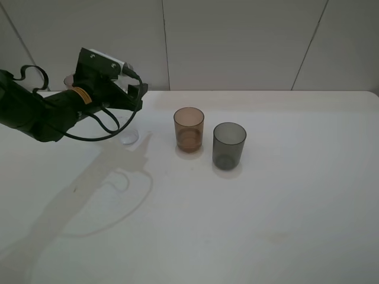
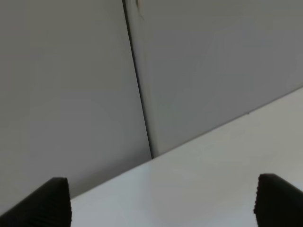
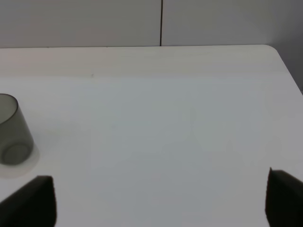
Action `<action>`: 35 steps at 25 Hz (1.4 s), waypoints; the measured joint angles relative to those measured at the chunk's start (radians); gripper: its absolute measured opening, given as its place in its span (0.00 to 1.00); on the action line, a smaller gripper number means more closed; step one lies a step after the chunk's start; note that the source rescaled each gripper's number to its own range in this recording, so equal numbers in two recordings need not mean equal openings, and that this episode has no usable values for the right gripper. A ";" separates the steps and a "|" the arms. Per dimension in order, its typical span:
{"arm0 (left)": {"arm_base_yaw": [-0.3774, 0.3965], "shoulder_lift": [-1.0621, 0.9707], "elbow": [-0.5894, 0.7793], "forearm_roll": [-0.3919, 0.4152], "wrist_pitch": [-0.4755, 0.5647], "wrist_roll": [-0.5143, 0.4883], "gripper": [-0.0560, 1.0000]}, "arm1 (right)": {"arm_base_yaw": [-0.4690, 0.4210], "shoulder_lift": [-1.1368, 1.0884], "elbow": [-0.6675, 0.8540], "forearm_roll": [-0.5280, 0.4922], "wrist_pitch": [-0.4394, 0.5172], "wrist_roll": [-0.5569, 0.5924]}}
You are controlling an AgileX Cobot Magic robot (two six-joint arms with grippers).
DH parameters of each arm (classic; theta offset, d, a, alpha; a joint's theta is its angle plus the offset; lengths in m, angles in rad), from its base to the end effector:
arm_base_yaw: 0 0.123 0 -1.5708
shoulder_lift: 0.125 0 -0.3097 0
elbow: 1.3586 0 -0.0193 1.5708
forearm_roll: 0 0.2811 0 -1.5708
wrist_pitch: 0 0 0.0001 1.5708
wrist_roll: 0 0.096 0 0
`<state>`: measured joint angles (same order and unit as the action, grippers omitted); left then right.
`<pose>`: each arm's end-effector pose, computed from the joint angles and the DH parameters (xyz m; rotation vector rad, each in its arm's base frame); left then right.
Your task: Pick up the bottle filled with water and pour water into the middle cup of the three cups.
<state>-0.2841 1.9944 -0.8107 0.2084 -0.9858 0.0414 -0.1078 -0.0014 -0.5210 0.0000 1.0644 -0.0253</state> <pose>0.3802 -0.1283 0.1345 0.4974 1.6210 -0.2412 -0.0017 0.0002 0.2957 0.0836 2.0249 -0.0841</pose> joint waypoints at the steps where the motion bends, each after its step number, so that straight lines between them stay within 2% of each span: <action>1: 0.000 -0.027 0.000 0.000 0.008 0.000 0.99 | 0.000 0.000 0.000 0.000 0.000 0.000; 5: 0.000 -0.154 0.002 -0.001 0.078 -0.001 1.00 | 0.000 0.000 0.000 0.000 0.000 0.000; 8: 0.000 -0.283 0.002 -0.022 0.220 -0.033 1.00 | 0.000 0.000 0.000 0.000 0.000 0.000; 11: 0.000 -0.443 0.002 -0.092 0.445 -0.049 1.00 | 0.000 0.000 0.000 0.000 0.000 0.000; 14: 0.001 -0.633 0.002 -0.151 0.729 -0.049 1.00 | 0.000 0.000 0.000 0.000 0.000 0.000; 20: 0.020 -0.999 0.002 -0.167 1.278 -0.048 1.00 | 0.000 0.000 0.000 0.000 0.000 0.000; 23: 0.020 -1.181 0.002 -0.168 1.478 -0.049 1.00 | 0.000 0.000 0.000 0.000 0.000 0.000; 25: 0.020 -1.302 0.002 -0.168 1.582 -0.052 1.00 | 0.000 0.000 0.000 0.000 0.000 0.000; 30: 0.020 -1.548 0.002 -0.168 1.755 -0.055 1.00 | 0.000 0.000 0.000 0.000 0.000 0.000; 35: 0.020 -1.686 0.002 -0.172 1.943 -0.073 1.00 | 0.000 0.000 0.000 0.000 0.000 0.000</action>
<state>-0.2642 0.3081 -0.8084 0.0360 0.9569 -0.0319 -0.1078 -0.0014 -0.5210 0.0000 1.0644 -0.0253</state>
